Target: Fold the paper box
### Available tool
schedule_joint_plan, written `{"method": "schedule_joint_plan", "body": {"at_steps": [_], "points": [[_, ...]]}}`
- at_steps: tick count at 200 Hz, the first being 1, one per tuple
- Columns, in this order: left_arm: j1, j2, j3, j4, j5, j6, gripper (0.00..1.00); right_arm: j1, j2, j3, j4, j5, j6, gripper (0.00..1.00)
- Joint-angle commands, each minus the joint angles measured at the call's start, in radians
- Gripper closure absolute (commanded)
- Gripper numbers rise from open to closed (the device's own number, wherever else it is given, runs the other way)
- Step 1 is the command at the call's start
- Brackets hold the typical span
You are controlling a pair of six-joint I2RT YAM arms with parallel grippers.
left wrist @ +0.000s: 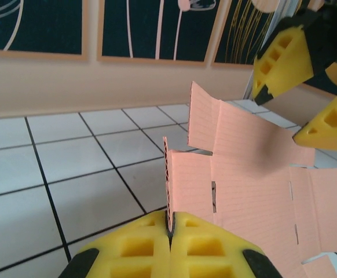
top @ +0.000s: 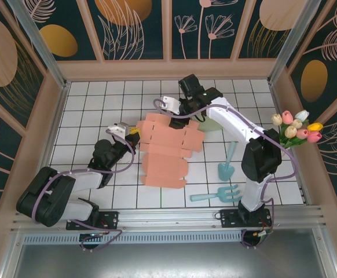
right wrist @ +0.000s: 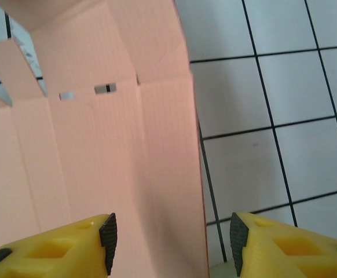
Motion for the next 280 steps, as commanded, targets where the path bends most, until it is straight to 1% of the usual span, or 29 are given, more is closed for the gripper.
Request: {"method": "schedule_joint_plan", "body": {"at_steps": [1,16,41,58,62,88,107,148,175,189,207,212,219,241,253,261,280], "points": [[-0.001,-0.010,-0.013,0.103,0.029,0.021,1.00,-0.012,0.025,0.066,-0.161,0.031,-0.060,0.44],[-0.001,-0.010,-0.018,0.113,0.027,0.023,1.00,-0.035,0.048,0.103,-0.232,-0.008,-0.074,0.45],[-0.001,-0.015,-0.024,0.120,0.031,0.026,1.00,-0.037,0.093,0.151,-0.312,0.018,-0.076,0.47],[-0.001,-0.013,-0.024,0.124,0.037,0.028,1.00,-0.037,0.105,0.167,-0.330,0.006,-0.088,0.49],[-0.001,-0.011,-0.024,0.124,0.038,0.028,1.00,-0.065,0.107,0.169,-0.332,0.002,-0.090,0.50],[-0.001,-0.007,-0.023,0.124,0.040,0.027,1.00,-0.072,0.114,0.179,-0.337,0.006,-0.094,0.51],[-0.001,-0.008,-0.022,0.123,0.036,0.027,1.00,-0.081,0.122,0.183,-0.350,0.009,-0.101,0.60],[-0.001,-0.001,-0.013,0.112,0.024,0.029,1.00,-0.096,0.110,0.183,-0.361,-0.007,-0.109,0.75],[0.000,-0.006,-0.014,0.109,0.008,0.025,1.00,-0.089,0.110,0.181,-0.364,-0.017,-0.114,0.90],[-0.001,-0.013,-0.012,0.100,-0.007,0.020,1.00,-0.081,0.109,0.174,-0.357,-0.008,-0.119,1.00],[-0.001,-0.014,-0.001,0.074,-0.061,0.000,1.00,-0.072,0.102,0.162,-0.329,0.006,-0.122,1.00],[-0.001,-0.012,0.006,0.058,-0.093,-0.013,0.96,-0.071,0.097,0.155,-0.317,0.011,-0.119,1.00],[0.001,-0.010,0.020,0.024,-0.160,-0.039,0.89,-0.069,0.091,0.147,-0.302,0.019,-0.117,1.00],[-0.001,-0.029,0.038,-0.080,-0.427,-0.152,0.84,-0.062,0.068,0.109,-0.240,0.058,-0.099,1.00],[-0.001,-0.058,0.042,-0.150,-0.533,-0.231,0.81,-0.058,0.067,0.100,-0.219,0.073,-0.086,1.00],[-0.001,-0.078,0.047,-0.189,-0.540,-0.263,0.80,-0.054,0.066,0.091,-0.198,0.078,-0.080,1.00],[-0.001,-0.150,0.071,-0.285,-0.421,-0.313,0.79,-0.048,0.049,0.036,-0.132,0.086,-0.085,1.00]]}}
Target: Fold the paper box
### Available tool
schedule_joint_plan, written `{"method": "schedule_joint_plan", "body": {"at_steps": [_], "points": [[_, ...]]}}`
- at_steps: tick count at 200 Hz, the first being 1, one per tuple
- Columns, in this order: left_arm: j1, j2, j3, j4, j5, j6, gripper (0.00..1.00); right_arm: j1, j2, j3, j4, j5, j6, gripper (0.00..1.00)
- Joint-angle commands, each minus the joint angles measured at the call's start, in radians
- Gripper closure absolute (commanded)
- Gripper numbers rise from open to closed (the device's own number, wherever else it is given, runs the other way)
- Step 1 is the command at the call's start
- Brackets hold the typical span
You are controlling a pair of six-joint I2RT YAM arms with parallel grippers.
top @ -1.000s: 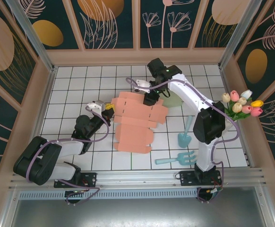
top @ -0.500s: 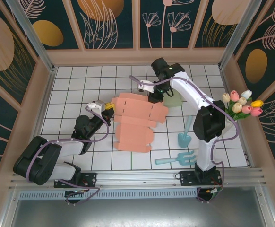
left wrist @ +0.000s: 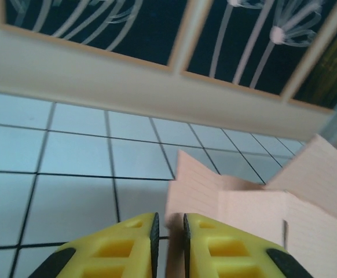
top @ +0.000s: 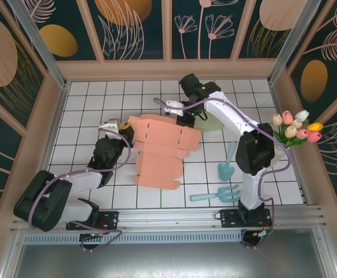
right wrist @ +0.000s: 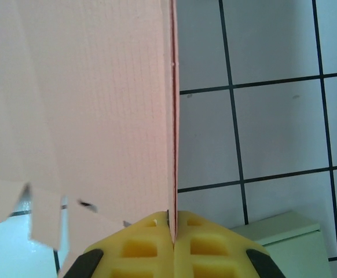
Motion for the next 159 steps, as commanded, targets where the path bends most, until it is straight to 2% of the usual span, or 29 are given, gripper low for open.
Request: {"method": "schedule_joint_plan", "body": {"at_steps": [1,16,42,66,98,132,159], "points": [[0.013,-0.085,0.043,-0.153,-0.073,-0.135,0.79,-0.008,-0.056,-0.061,0.064,0.058,0.008,1.00],[0.010,-0.162,0.056,-0.237,-0.009,-0.185,0.80,-0.008,-0.063,-0.093,0.094,0.054,0.004,1.00],[0.005,-0.308,0.070,-0.385,-0.001,-0.243,0.80,-0.008,-0.071,-0.134,0.133,0.063,0.000,1.00],[-0.005,-0.346,0.119,-0.439,0.124,-0.283,0.81,-0.008,-0.077,-0.158,0.149,0.055,-0.007,1.00],[-0.053,-0.199,0.201,-0.426,0.231,-0.320,0.86,-0.008,-0.095,-0.184,0.164,0.049,-0.021,1.00],[-0.078,0.005,0.270,-0.372,0.168,-0.350,0.93,-0.010,-0.122,-0.216,0.192,0.020,-0.037,1.00],[-0.078,0.142,0.349,-0.365,0.192,-0.365,0.95,-0.010,-0.124,-0.239,0.205,0.021,-0.053,1.00]]}}
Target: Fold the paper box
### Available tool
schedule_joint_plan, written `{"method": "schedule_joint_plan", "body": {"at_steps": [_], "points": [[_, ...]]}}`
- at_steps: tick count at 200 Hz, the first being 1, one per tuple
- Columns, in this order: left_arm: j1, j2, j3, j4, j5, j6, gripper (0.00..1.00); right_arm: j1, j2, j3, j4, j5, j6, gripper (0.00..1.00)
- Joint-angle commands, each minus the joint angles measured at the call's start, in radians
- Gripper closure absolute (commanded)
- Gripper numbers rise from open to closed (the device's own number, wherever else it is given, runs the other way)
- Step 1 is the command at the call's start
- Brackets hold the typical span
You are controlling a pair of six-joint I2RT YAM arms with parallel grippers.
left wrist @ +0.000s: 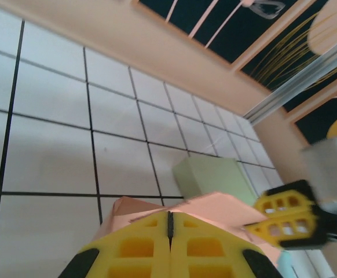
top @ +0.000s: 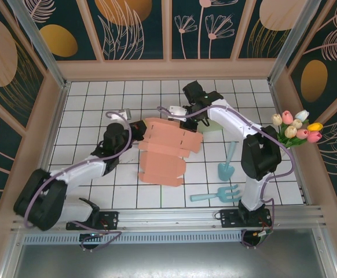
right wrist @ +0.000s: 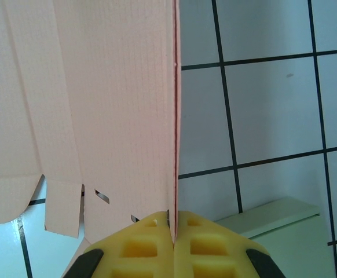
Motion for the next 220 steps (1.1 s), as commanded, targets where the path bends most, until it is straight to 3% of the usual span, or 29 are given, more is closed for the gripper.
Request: {"method": "schedule_joint_plan", "body": {"at_steps": [1,43,99,126,162,220], "points": [[-0.002,0.074,0.073,0.020,0.013,-0.038,0.95,-0.003,-0.036,-0.030,0.026,-0.025,-0.033,1.00],[0.036,0.113,0.077,0.002,-0.079,-0.047,0.96,-0.015,-0.037,-0.059,0.046,0.014,-0.037,1.00],[0.093,0.173,0.090,0.053,0.044,-0.040,0.95,-0.014,-0.039,-0.072,0.053,0.008,-0.051,1.00],[0.075,0.185,0.133,0.053,0.121,-0.009,0.95,-0.013,-0.032,-0.068,0.055,0.014,-0.047,1.00],[-0.002,0.164,0.179,-0.009,0.101,0.065,0.95,-0.011,-0.020,-0.058,0.089,0.057,-0.019,1.00],[-0.035,0.250,0.202,0.044,0.181,0.000,0.96,-0.011,-0.048,-0.069,0.121,0.014,-0.016,1.00]]}}
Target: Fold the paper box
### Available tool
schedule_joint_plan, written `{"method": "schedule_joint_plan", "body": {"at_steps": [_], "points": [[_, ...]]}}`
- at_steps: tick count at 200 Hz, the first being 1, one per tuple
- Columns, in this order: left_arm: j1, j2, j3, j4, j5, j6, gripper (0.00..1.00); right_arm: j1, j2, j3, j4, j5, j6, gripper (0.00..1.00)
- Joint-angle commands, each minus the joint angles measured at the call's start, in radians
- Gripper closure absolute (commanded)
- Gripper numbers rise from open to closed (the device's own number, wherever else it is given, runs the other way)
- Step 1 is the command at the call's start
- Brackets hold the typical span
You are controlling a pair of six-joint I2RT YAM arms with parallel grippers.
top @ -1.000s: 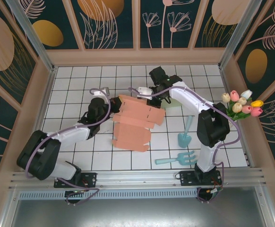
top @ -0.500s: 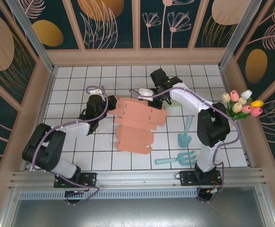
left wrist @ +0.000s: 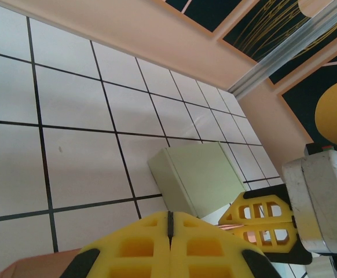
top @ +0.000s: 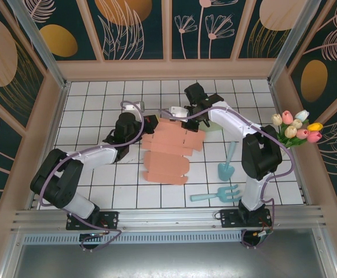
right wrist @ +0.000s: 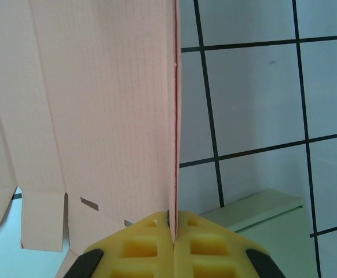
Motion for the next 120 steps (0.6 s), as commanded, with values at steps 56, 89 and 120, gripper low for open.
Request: {"method": "schedule_joint_plan", "body": {"at_steps": [56,89,120], "points": [[-0.016,0.035,-0.004,0.029,-0.072,-0.070,0.92,-0.001,-0.052,-0.021,0.043,-0.016,0.008,1.00],[-0.015,0.002,0.007,-0.143,-0.139,0.003,0.88,0.003,-0.071,-0.056,0.123,0.080,0.024,1.00],[-0.015,-0.010,-0.123,-0.126,-0.212,-0.019,0.88,0.005,-0.117,-0.102,0.188,0.094,0.015,1.00]]}}
